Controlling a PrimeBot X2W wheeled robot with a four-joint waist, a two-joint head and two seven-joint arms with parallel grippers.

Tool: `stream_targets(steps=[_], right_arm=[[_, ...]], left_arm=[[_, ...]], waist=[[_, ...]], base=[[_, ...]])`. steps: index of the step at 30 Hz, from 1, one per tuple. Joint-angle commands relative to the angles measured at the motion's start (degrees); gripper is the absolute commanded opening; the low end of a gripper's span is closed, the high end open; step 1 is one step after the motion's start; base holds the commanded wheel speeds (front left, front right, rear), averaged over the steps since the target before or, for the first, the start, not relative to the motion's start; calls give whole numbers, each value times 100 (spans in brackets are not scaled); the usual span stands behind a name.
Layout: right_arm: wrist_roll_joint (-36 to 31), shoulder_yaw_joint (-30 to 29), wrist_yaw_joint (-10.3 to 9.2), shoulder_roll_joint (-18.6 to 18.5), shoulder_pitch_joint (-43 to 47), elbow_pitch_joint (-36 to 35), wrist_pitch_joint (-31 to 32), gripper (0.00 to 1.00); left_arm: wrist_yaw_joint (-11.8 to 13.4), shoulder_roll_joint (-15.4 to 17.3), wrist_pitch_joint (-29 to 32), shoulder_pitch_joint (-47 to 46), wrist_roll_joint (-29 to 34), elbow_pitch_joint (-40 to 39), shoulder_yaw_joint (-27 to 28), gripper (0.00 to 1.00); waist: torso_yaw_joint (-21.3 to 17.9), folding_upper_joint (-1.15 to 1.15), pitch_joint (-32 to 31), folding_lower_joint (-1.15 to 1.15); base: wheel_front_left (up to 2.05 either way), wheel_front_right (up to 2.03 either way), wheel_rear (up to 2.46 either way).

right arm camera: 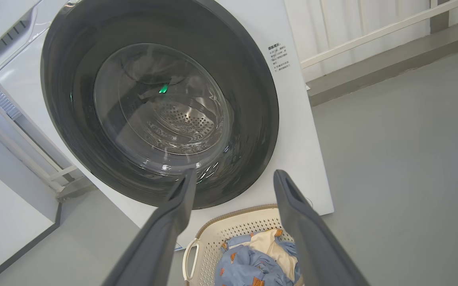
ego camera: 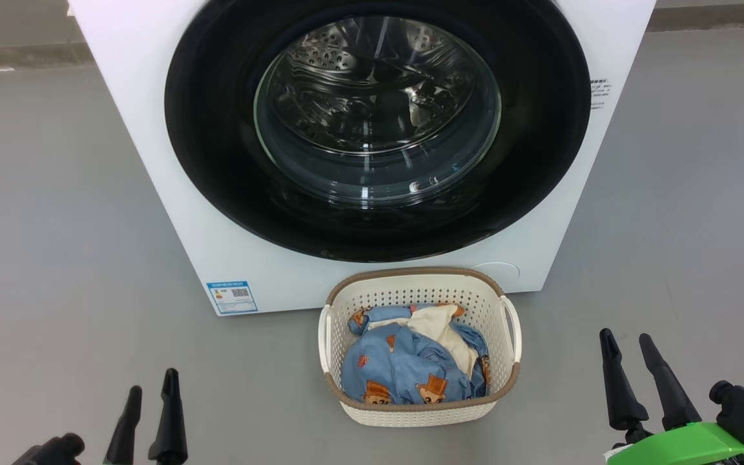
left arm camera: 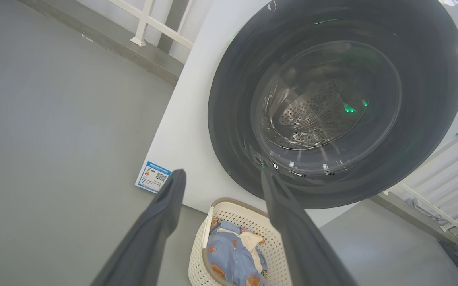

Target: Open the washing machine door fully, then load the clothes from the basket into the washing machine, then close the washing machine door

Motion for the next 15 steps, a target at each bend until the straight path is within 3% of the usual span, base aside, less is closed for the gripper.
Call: stream_targets(steps=[1, 15], right_arm=[[-215, 107, 7, -68, -41, -168, -81, 100], [-1181, 141, 8, -80, 17, -89, -315, 100]], left_arm=[[-32, 114, -82, -60, 213, -194, 172, 100], [-37, 135, -318, -32, 1168, -310, 153, 100]], waist=[[1, 0, 3, 0], [1, 0, 25, 0]], base=[[0, 0, 0], [0, 0, 0]])
